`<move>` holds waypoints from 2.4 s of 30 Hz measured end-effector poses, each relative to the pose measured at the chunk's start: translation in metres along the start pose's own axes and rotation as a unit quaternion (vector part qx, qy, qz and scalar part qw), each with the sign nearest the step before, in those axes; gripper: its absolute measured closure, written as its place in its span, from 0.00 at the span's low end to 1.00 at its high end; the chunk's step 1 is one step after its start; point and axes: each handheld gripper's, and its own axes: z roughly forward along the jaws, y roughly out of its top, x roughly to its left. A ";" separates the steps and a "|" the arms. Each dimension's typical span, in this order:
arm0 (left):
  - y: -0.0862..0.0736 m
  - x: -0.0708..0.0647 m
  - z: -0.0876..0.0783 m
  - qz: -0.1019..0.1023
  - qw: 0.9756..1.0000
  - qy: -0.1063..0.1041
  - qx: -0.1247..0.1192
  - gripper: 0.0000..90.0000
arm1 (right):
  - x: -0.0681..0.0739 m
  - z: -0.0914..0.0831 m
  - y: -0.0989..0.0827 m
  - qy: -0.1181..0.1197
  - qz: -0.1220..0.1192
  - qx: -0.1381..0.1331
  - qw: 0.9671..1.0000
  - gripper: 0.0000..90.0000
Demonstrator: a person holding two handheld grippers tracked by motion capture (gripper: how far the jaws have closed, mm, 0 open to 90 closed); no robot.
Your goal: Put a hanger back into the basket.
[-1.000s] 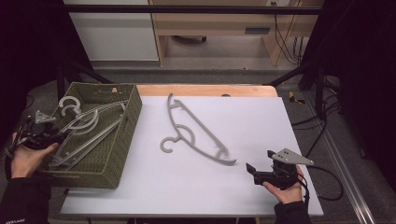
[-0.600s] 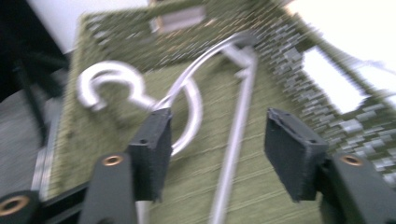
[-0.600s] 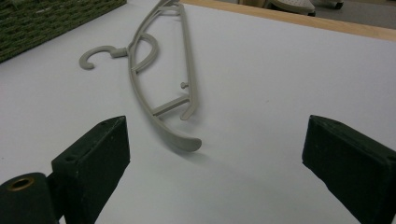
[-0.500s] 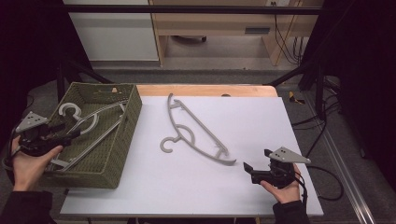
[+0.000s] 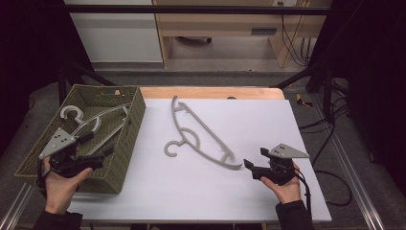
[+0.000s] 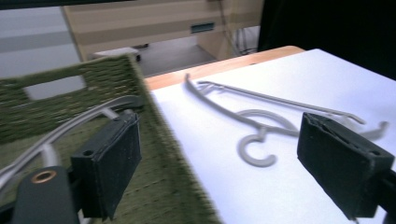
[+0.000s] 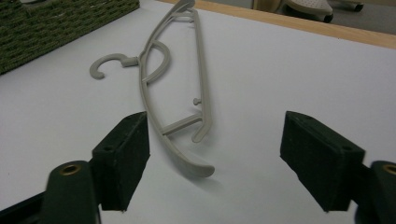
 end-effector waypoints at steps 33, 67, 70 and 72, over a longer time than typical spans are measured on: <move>-0.026 -0.054 0.040 0.024 0.995 -0.093 0.029 0.10 | -0.017 0.085 -0.012 0.006 0.019 0.115 0.993 1.00; -0.038 -0.070 0.057 0.016 0.992 -0.100 0.071 0.10 | 0.051 0.079 -0.024 0.125 -0.042 0.161 0.978 1.00; -0.039 -0.071 0.059 0.016 0.992 -0.101 0.076 0.10 | 0.058 0.080 -0.025 0.140 -0.050 0.159 0.976 1.00; -0.040 -0.072 0.059 0.015 0.992 -0.101 0.077 0.10 | 0.066 0.081 -0.025 0.146 -0.054 0.160 0.975 1.00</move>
